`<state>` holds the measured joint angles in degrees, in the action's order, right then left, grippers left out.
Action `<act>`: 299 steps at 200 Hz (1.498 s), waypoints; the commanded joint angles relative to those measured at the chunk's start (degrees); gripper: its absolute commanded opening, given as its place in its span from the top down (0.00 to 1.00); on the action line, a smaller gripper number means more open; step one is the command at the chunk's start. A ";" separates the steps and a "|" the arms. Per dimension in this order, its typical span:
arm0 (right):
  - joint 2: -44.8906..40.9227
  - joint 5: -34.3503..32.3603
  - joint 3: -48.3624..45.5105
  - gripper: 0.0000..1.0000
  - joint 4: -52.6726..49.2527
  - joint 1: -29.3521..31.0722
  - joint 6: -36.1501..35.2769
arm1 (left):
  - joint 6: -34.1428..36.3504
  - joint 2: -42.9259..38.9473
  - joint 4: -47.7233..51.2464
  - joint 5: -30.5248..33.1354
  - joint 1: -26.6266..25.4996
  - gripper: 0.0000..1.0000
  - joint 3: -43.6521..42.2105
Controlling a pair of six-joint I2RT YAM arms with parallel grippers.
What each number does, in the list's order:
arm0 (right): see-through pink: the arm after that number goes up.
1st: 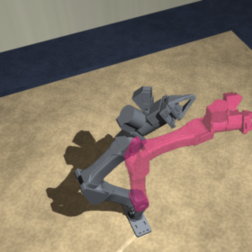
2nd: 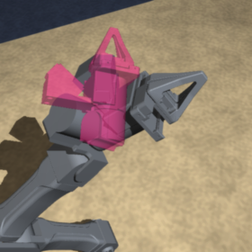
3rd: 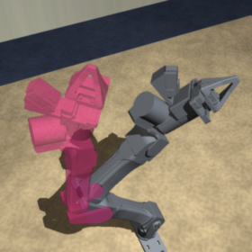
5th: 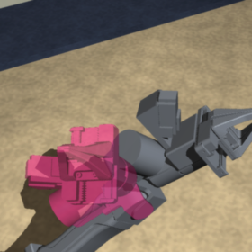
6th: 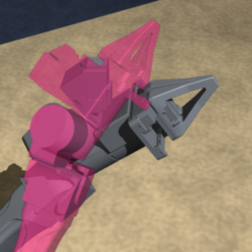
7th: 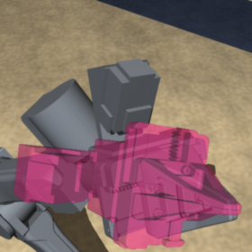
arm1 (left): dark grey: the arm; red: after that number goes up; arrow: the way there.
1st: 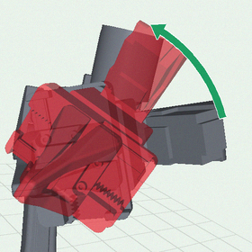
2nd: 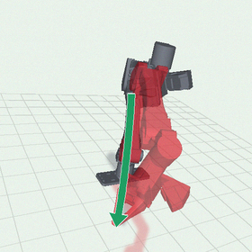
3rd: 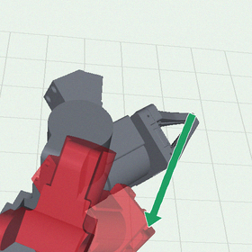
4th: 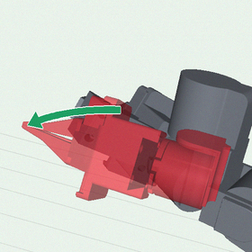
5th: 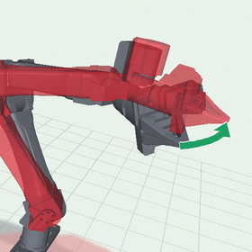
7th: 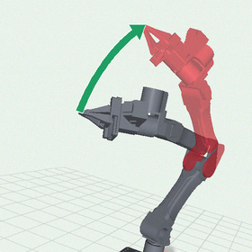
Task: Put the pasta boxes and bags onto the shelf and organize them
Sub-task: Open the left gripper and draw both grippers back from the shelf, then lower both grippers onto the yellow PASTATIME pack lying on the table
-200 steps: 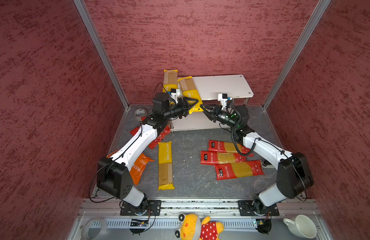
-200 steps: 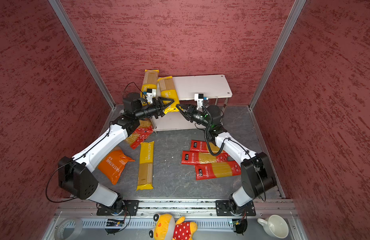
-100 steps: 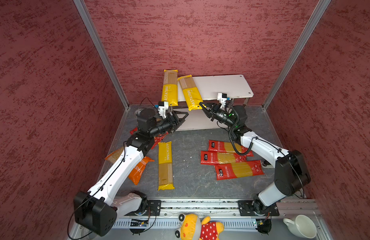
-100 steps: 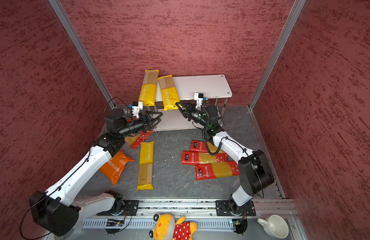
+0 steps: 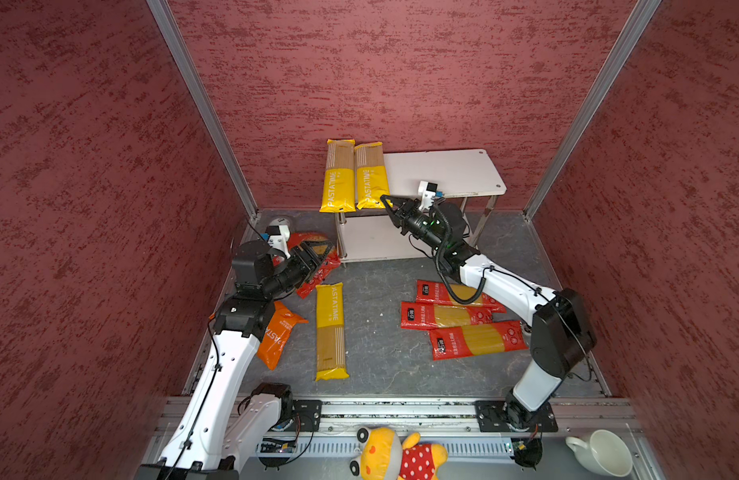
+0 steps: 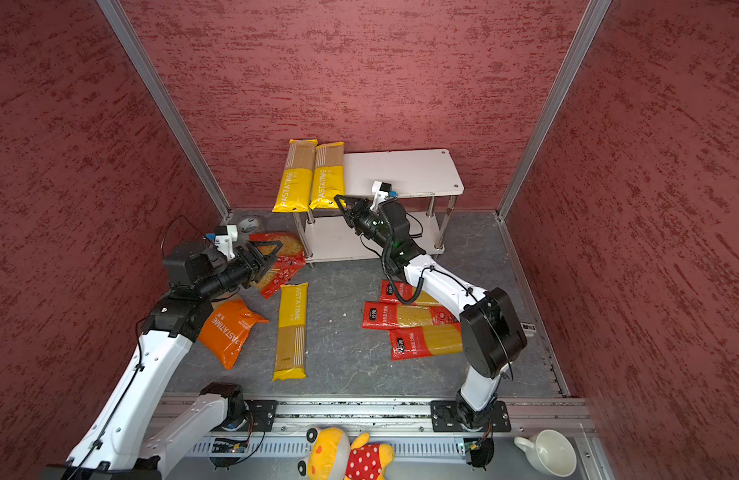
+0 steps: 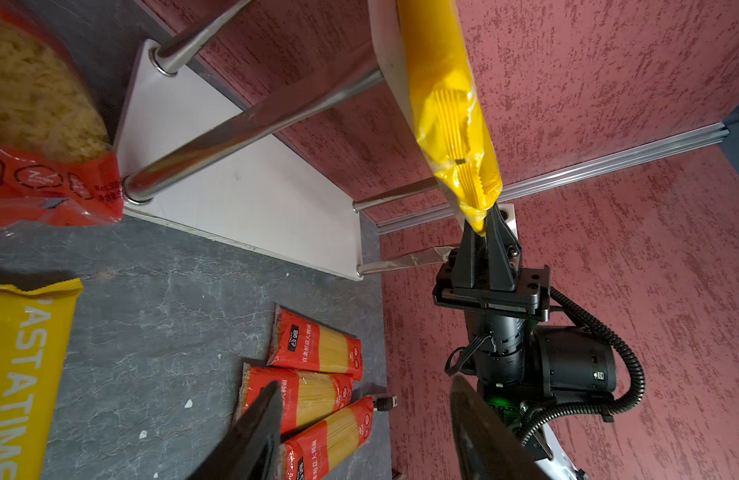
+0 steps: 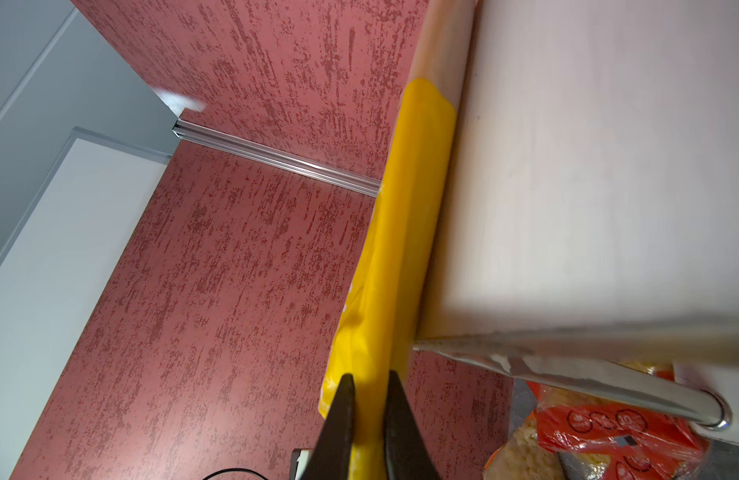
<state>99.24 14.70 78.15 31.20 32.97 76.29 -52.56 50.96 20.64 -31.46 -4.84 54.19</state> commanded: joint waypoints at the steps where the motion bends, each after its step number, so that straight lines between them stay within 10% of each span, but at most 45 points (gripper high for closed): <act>1: -0.15 -2.04 1.89 0.92 2.47 0.43 0.84 | 2.36 -0.52 1.56 -0.40 0.36 0.36 -0.48; 120: 2.41 1.18 2.69 0.80 1.91 1.13 2.56 | 2.16 0.54 -0.67 -0.45 0.43 0.36 -2.60; 182: -4.67 2.95 -3.71 0.54 1.23 1.04 -3.15 | 5.23 0.55 2.07 0.76 1.53 0.36 -4.87; 242: -15.70 -3.80 -20.38 0.50 -8.70 4.65 -8.64 | 10.59 -2.73 14.60 12.52 0.73 0.36 -9.68; 299: -8.18 -6.09 -22.85 0.51 -17.35 13.64 -12.33 | 5.85 -4.79 21.17 29.18 -13.00 0.34 -16.56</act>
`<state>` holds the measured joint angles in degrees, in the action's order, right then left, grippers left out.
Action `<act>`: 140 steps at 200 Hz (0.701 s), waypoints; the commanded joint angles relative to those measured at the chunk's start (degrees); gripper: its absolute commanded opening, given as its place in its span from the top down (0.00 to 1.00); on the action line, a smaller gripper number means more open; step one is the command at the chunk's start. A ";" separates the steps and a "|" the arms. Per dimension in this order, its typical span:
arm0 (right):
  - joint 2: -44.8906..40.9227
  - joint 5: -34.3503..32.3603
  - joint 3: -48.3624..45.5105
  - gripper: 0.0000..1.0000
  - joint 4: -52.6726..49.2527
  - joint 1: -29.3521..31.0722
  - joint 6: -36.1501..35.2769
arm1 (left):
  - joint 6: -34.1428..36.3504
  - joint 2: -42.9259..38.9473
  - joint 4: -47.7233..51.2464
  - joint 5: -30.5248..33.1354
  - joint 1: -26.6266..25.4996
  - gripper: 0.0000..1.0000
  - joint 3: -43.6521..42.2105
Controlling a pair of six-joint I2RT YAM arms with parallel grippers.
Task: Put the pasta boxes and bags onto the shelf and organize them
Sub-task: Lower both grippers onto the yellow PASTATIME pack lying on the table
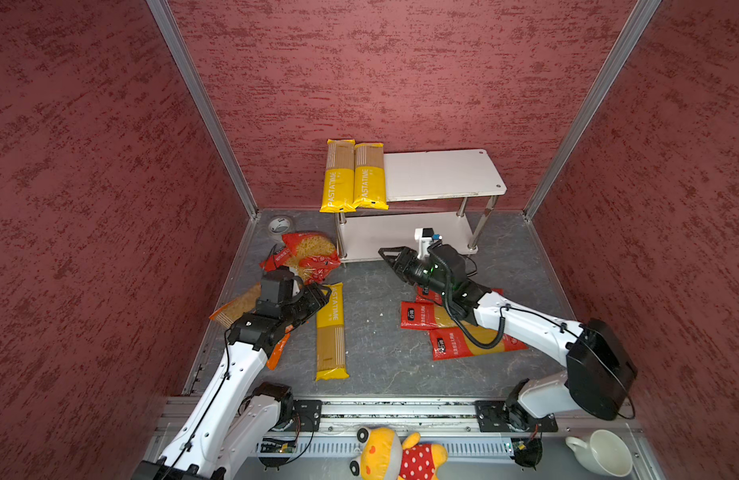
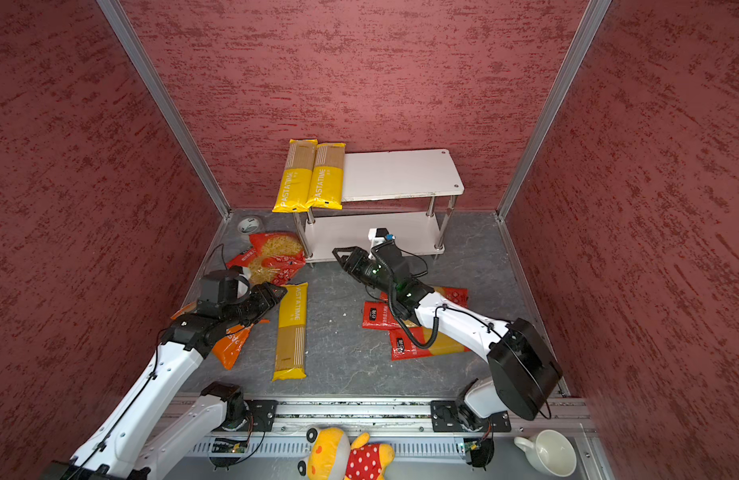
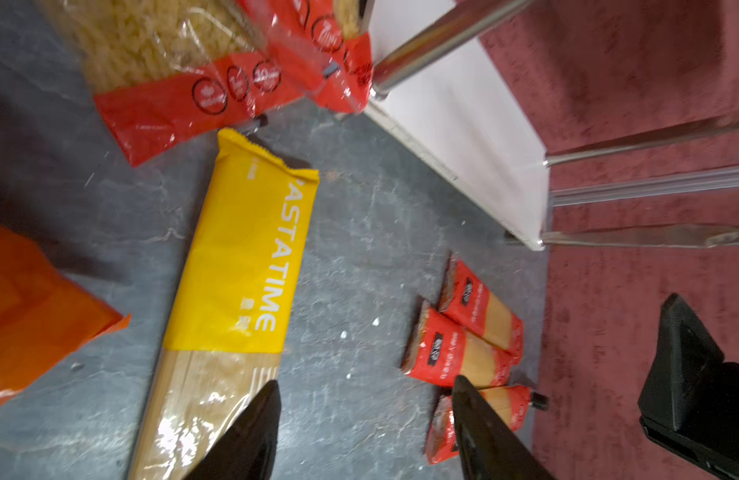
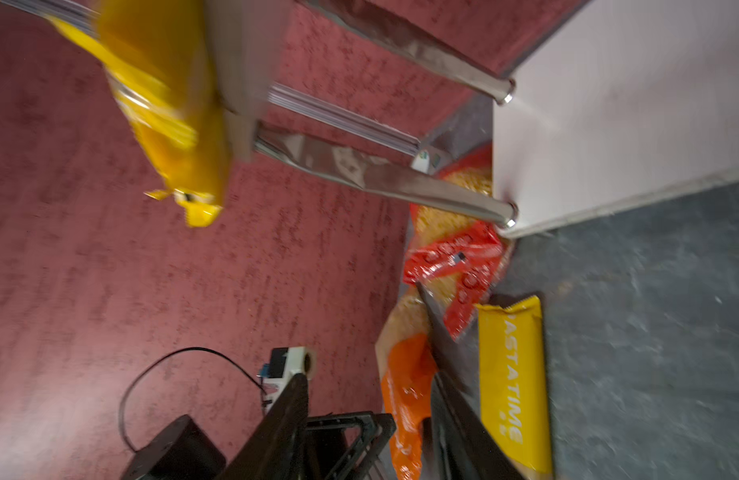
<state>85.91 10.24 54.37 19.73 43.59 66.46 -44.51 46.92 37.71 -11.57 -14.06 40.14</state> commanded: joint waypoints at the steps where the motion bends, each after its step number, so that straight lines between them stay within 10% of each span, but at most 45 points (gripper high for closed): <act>1: 5.46 -1.49 1.10 0.51 -5.99 3.13 -2.53 | -2.35 -0.85 4.03 9.42 -3.95 0.34 -2.73; 140: 36.90 14.77 21.06 0.54 -11.38 10.45 -6.08 | -11.93 1.31 -13.02 7.12 -5.87 0.37 -20.78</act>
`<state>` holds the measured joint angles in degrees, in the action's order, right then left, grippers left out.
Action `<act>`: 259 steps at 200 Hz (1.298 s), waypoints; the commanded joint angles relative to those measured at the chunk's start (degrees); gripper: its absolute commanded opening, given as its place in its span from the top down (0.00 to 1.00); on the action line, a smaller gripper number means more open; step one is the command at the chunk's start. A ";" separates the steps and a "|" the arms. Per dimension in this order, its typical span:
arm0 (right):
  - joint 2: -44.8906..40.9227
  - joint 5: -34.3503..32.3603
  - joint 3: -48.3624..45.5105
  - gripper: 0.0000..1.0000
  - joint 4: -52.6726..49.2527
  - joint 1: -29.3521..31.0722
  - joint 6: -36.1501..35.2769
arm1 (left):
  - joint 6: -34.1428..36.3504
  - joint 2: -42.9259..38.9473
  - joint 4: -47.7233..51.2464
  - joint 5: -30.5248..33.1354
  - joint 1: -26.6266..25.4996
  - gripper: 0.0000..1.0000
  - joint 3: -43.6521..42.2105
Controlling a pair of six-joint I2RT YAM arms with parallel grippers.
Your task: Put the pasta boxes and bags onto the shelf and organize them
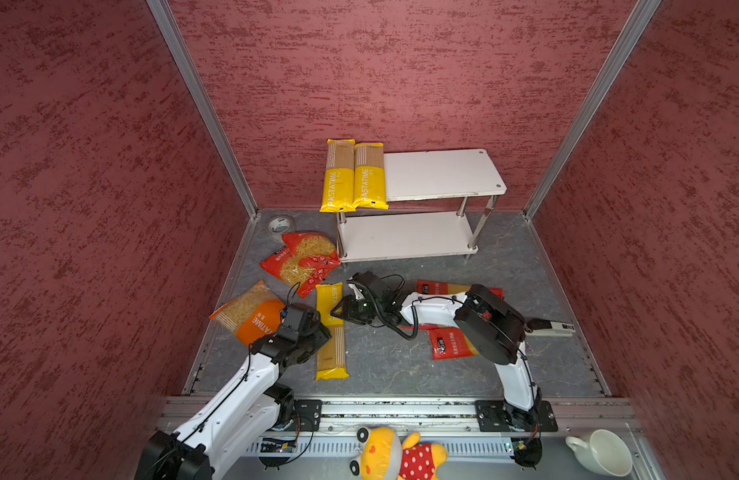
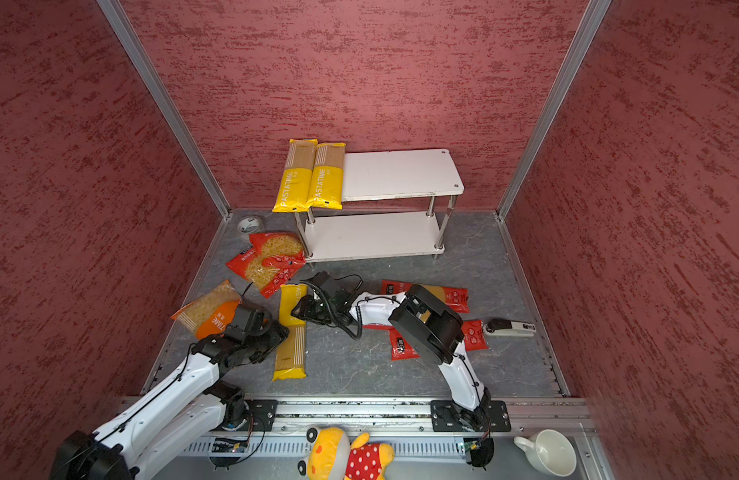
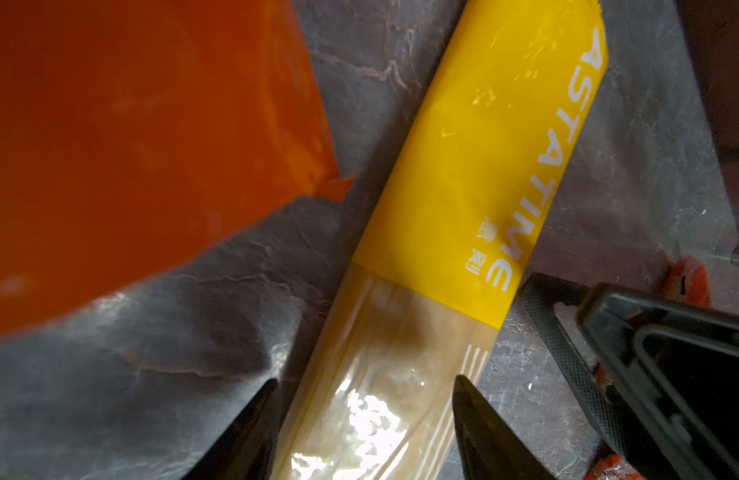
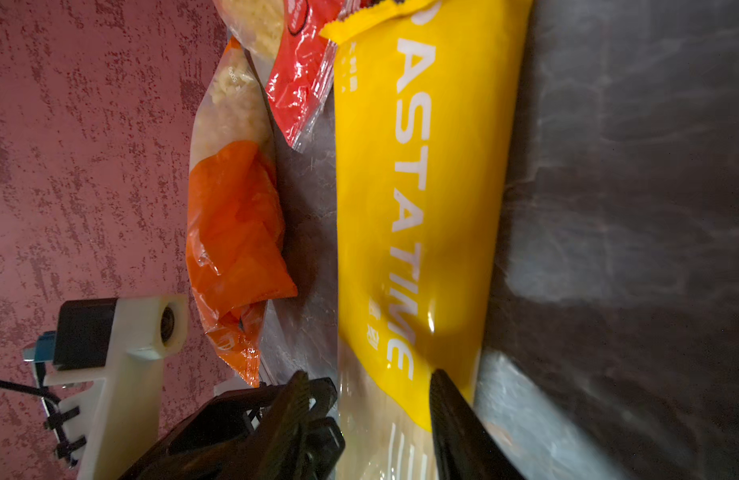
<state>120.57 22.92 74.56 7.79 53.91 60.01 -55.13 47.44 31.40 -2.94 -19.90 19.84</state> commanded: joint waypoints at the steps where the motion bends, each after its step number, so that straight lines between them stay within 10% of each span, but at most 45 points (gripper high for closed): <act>1: 2.27 2.11 0.86 0.54 0.65 0.14 0.37 | -1.35 0.84 -6.83 -1.52 -0.04 0.37 -0.49; 64: -1.48 -1.52 -3.38 0.89 5.78 0.06 0.71 | -0.85 -0.58 -8.07 -2.25 -0.14 0.40 0.00; 144: -11.56 -4.84 -12.17 1.00 7.50 -3.82 1.40 | 2.37 -0.47 -6.88 -2.74 -0.35 0.39 5.64; 204: -19.25 -7.82 -21.25 0.99 5.93 -7.42 0.03 | 3.45 4.09 -8.78 -1.33 -0.48 0.36 3.70; 259: -10.29 -3.53 -13.28 0.66 5.24 -3.30 0.49 | 5.13 8.29 -3.17 4.52 1.27 0.26 3.90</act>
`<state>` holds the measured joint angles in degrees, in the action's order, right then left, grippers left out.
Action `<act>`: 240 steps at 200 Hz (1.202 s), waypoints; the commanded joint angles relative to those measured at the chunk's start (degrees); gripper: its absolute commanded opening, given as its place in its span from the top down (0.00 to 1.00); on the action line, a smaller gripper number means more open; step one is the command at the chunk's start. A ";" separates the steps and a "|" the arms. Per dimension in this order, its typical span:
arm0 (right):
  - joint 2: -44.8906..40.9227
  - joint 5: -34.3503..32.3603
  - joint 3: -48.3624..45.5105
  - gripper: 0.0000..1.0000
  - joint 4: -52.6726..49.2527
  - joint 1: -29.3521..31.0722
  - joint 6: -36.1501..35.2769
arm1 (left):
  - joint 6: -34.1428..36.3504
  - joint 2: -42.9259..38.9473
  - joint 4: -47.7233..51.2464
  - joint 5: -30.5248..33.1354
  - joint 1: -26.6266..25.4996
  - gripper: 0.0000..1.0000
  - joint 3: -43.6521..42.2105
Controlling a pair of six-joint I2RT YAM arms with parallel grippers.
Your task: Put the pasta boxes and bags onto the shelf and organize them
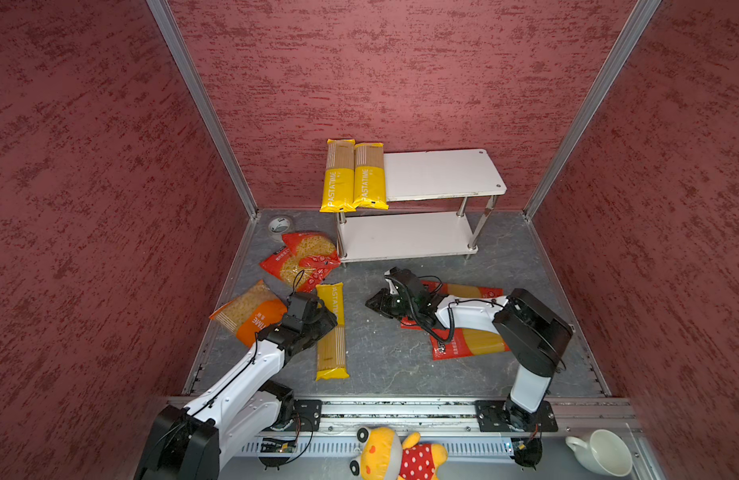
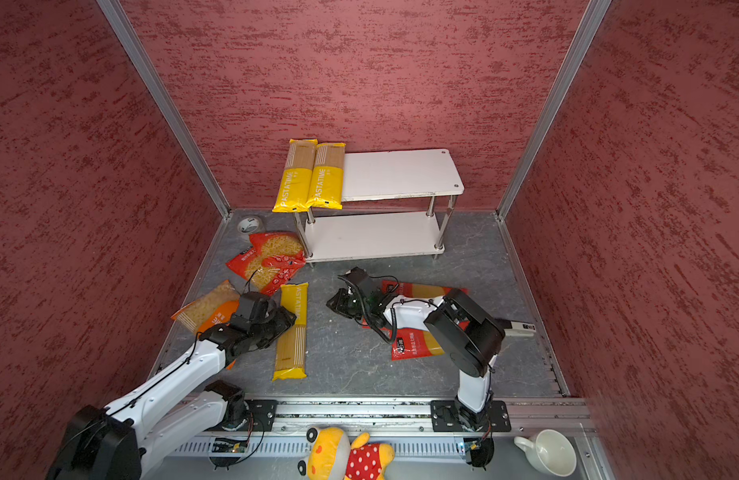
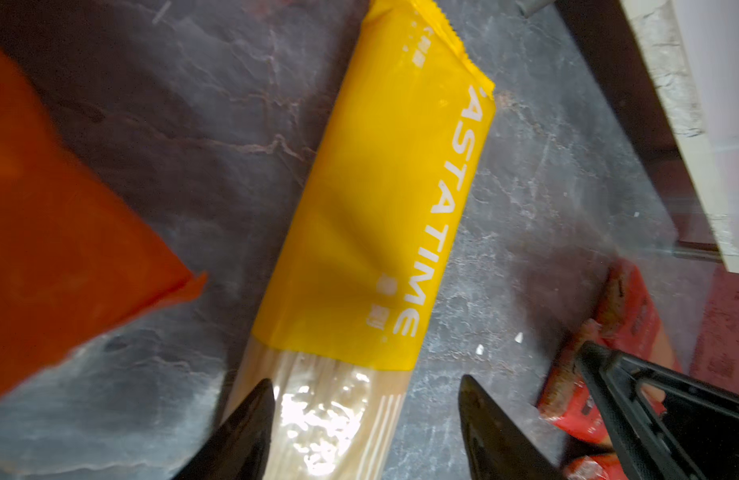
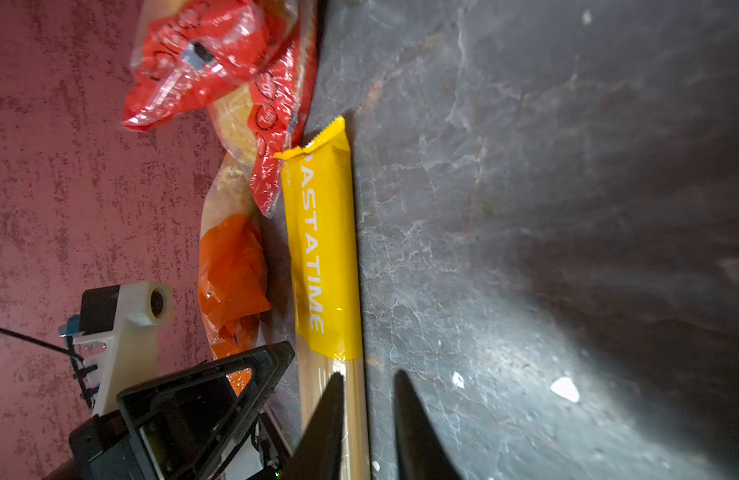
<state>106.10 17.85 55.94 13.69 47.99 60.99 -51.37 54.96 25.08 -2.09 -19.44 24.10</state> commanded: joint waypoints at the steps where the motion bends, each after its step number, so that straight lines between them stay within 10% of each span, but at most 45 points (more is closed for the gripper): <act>1: 4.41 1.65 5.64 0.65 -0.76 2.72 -0.55 | 1.28 0.76 3.14 3.76 0.81 0.26 -0.41; 80: 17.54 7.34 20.53 0.65 -4.14 6.24 -3.15 | -5.14 9.09 -19.10 -8.28 -2.15 0.32 -7.77; 171: 1.63 0.09 4.81 0.90 -2.79 -1.69 -4.57 | -2.73 18.00 -24.97 -7.73 -9.63 0.36 2.32; 240: -5.24 0.43 -1.41 0.60 -9.88 -5.02 -10.55 | 0.79 21.58 -21.73 -8.79 -8.59 0.34 5.16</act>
<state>102.15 18.57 56.05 7.70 42.48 53.87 -53.23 78.78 1.72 -10.70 -29.47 29.67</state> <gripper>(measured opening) 0.376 0.657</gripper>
